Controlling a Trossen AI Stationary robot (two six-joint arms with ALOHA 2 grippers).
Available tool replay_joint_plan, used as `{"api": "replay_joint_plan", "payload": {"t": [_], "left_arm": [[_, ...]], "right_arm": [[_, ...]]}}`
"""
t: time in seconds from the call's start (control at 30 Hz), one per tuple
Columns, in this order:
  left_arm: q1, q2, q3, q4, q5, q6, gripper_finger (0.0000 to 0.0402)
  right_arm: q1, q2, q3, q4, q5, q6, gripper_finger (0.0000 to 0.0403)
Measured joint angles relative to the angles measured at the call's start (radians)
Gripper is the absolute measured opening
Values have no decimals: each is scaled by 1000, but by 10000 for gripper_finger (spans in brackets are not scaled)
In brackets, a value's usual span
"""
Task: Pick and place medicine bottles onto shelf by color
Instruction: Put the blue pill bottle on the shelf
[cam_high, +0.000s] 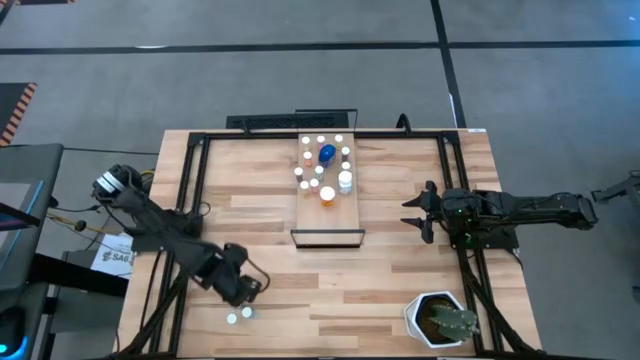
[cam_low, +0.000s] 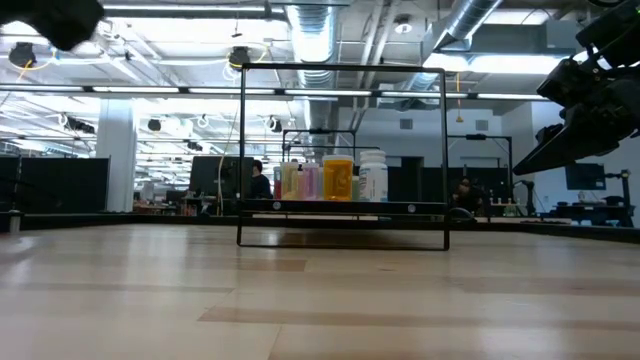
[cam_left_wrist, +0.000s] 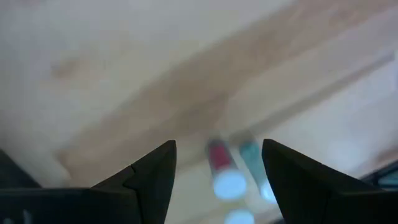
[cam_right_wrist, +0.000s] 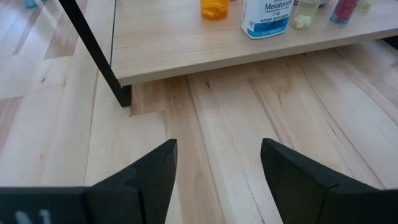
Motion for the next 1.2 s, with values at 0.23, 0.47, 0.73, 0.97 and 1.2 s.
{"api": "replay_joint_plan", "payload": {"t": [0.23, 0.47, 0.73, 0.97, 1.2], "left_arm": [[-103, 57, 58, 9, 44, -212, 224], [-131, 108, 60, 40, 56, -288, 224], [-131, 133, 58, 34, 56, -297, 224], [-131, 136, 58, 38, 63, -308, 224], [-125, 184, 58, 44, 67, -283, 224]], "right_arm": [[0, 0, 0, 0, 0, 0, 255], [0, 0, 0, 0, 0, 0, 255], [0, 0, 0, 0, 0, 0, 255], [0, 0, 0, 0, 0, 0, 255], [0, 0, 0, 0, 0, 0, 255]]}}
